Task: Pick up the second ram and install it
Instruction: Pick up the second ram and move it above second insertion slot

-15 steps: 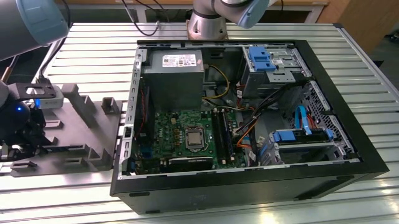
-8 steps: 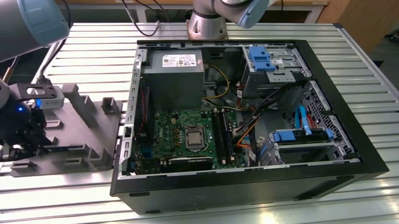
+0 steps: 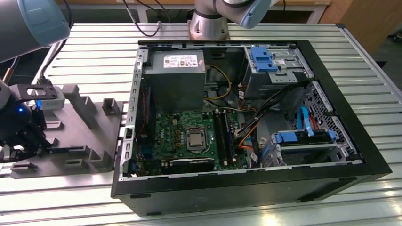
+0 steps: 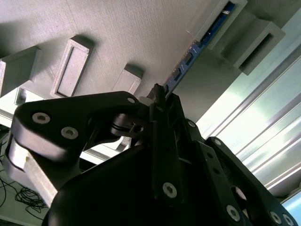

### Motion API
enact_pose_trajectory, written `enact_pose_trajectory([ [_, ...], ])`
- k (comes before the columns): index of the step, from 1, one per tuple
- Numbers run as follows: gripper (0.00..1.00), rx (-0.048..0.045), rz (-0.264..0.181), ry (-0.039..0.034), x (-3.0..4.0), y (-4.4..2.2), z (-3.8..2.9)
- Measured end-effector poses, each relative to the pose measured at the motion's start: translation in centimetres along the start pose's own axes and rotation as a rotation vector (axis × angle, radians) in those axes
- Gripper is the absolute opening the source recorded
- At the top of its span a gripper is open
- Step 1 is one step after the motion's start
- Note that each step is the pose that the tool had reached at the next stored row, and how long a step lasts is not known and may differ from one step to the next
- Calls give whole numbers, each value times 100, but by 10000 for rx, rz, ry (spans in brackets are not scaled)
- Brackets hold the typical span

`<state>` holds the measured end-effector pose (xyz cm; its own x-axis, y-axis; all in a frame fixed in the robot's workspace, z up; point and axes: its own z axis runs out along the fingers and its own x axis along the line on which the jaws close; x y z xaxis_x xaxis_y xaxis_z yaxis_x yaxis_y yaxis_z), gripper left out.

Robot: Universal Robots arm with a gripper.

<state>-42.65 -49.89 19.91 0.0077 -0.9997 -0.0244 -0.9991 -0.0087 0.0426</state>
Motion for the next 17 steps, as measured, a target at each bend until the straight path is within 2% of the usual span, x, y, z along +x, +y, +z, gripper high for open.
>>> enact_pose_trajectory([
  [1, 22, 0, 0, 0, 0, 0, 0],
  [17, 22, 1, 0, -1, 4, 1, -15],
])
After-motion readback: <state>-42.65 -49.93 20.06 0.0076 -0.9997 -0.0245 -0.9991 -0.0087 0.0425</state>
